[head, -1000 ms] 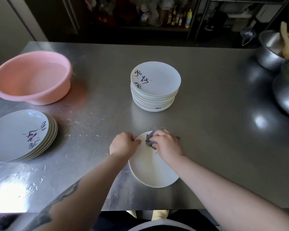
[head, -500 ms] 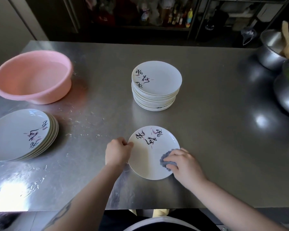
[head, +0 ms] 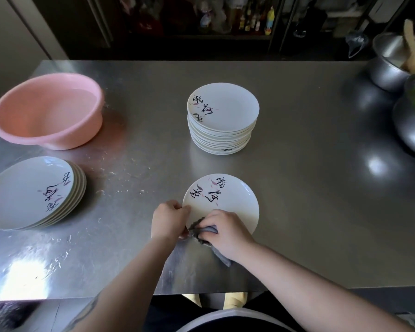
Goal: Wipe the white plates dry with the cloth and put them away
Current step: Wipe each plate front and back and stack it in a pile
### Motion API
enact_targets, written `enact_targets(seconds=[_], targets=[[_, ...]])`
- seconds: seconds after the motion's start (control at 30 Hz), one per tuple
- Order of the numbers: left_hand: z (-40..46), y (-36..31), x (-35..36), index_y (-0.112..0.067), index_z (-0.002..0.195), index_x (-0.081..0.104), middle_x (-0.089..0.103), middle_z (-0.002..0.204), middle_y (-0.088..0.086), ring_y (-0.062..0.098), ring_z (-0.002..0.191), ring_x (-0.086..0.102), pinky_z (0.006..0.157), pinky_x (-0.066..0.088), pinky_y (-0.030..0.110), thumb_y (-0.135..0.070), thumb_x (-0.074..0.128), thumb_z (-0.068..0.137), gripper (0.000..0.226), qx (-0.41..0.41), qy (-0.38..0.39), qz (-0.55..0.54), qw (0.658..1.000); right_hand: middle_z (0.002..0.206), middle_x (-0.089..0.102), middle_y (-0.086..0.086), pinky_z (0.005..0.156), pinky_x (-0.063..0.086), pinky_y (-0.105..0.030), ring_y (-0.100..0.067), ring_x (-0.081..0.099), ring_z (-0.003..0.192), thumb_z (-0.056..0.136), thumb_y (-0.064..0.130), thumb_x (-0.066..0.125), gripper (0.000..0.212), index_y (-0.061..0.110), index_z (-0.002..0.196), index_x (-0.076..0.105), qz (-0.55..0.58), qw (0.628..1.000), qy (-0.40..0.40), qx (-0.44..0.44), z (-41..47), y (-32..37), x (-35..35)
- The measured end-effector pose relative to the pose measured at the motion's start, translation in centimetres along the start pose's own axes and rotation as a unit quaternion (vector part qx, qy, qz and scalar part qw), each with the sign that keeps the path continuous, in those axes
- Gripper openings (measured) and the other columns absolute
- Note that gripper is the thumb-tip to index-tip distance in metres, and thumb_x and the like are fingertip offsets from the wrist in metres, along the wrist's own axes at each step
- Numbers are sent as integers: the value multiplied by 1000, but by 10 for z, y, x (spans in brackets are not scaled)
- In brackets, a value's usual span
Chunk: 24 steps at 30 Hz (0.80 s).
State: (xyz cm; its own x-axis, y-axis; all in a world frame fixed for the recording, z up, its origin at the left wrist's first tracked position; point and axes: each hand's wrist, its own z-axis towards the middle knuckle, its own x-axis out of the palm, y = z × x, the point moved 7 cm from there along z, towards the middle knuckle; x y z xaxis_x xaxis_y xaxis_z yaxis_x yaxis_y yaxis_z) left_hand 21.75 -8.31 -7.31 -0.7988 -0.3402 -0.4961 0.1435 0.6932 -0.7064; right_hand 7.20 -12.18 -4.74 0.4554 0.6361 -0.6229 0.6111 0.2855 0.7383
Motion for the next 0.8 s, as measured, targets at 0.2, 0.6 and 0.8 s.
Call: enact_targets(seconds=[0.2, 0.6, 0.8], targets=[[-24, 0, -31, -26, 77, 60, 65, 55, -10, 3, 49, 59, 51, 43, 24, -32, 69, 85, 14, 150, -72, 87, 982, 91, 65, 14, 81, 47, -20, -5, 62, 88, 79, 10, 72, 20, 24, 92, 77, 61, 986, -144, 61, -20, -37, -55], [-66, -22, 44, -22, 87, 78, 73, 106, -8, 15, 99, 67, 81, 57, 28, -34, 93, 52, 40, 467, 60, 203, 859, 87, 67, 21, 70, 40, -1, 10, 61, 79, 77, 0, 73, 46, 46, 75, 68, 140, 948, -280, 66, -56, -59, -80], [-71, -24, 46, -23, 90, 78, 73, 108, -10, 13, 96, 70, 83, 54, 24, -36, 85, 68, 27, 547, 57, 221, 805, 90, 66, 24, 76, 40, -3, 8, 61, 87, 77, 3, 74, 31, 33, 86, 75, 119, 950, -283, 64, -62, -65, -77]])
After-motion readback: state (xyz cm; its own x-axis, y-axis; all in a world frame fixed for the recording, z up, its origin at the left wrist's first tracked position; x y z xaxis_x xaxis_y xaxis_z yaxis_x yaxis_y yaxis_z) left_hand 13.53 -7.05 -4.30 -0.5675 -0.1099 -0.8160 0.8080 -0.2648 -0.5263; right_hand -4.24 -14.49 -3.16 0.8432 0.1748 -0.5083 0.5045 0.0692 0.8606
